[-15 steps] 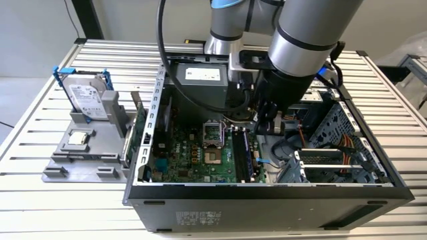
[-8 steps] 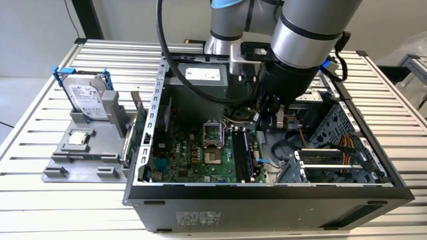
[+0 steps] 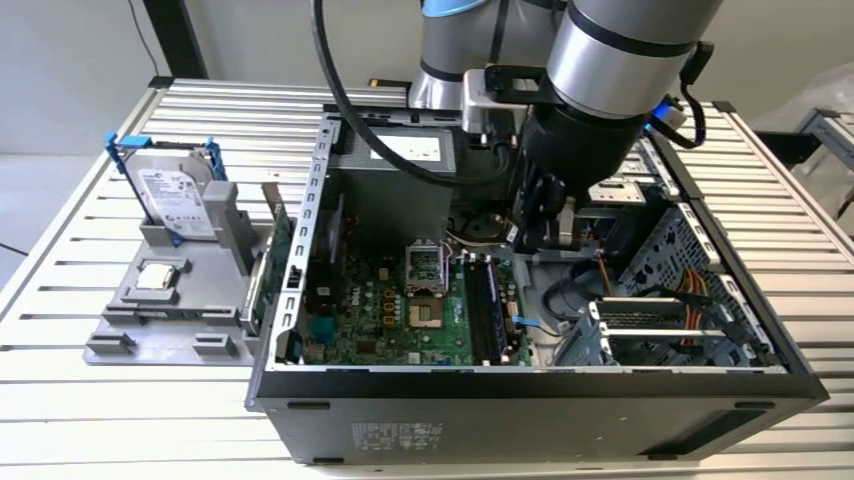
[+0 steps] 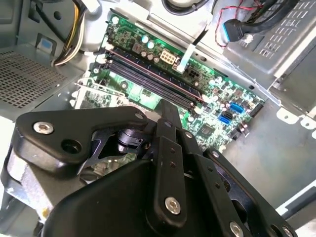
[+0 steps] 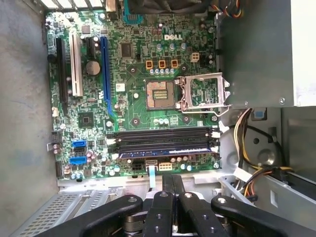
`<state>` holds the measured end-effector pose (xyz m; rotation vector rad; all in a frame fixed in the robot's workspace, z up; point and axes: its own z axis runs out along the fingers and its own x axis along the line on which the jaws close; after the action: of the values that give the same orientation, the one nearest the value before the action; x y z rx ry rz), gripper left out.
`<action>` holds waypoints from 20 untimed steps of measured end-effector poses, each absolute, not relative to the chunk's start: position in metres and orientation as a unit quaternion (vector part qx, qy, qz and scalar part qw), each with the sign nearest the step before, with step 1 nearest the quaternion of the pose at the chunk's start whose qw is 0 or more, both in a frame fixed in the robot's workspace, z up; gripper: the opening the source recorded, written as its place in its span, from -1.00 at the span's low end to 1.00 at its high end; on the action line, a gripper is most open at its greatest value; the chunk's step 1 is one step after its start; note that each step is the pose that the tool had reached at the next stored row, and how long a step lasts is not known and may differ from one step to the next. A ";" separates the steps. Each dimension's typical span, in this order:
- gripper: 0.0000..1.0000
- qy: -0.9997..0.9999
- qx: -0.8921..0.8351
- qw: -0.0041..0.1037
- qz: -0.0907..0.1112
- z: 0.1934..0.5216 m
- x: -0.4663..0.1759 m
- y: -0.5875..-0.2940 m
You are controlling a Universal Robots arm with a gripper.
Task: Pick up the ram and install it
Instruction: 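Press down the ram until it locks into place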
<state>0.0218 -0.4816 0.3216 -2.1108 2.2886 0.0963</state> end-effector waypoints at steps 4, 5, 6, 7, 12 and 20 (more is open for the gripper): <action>-1.00 0.735 -0.678 0.013 0.031 0.326 0.022 -0.482; -1.00 0.735 -0.678 0.013 0.031 0.327 0.022 -0.482; -1.00 0.735 -0.678 0.013 0.031 0.329 0.022 -0.482; -1.00 0.735 -0.678 0.013 0.031 0.331 0.022 -0.482; -1.00 0.735 -0.678 0.013 0.031 0.337 0.022 -0.482; -1.00 0.735 -0.678 0.013 0.031 0.338 0.022 -0.482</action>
<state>0.0218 -0.4816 0.3384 -2.1112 2.2890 0.0953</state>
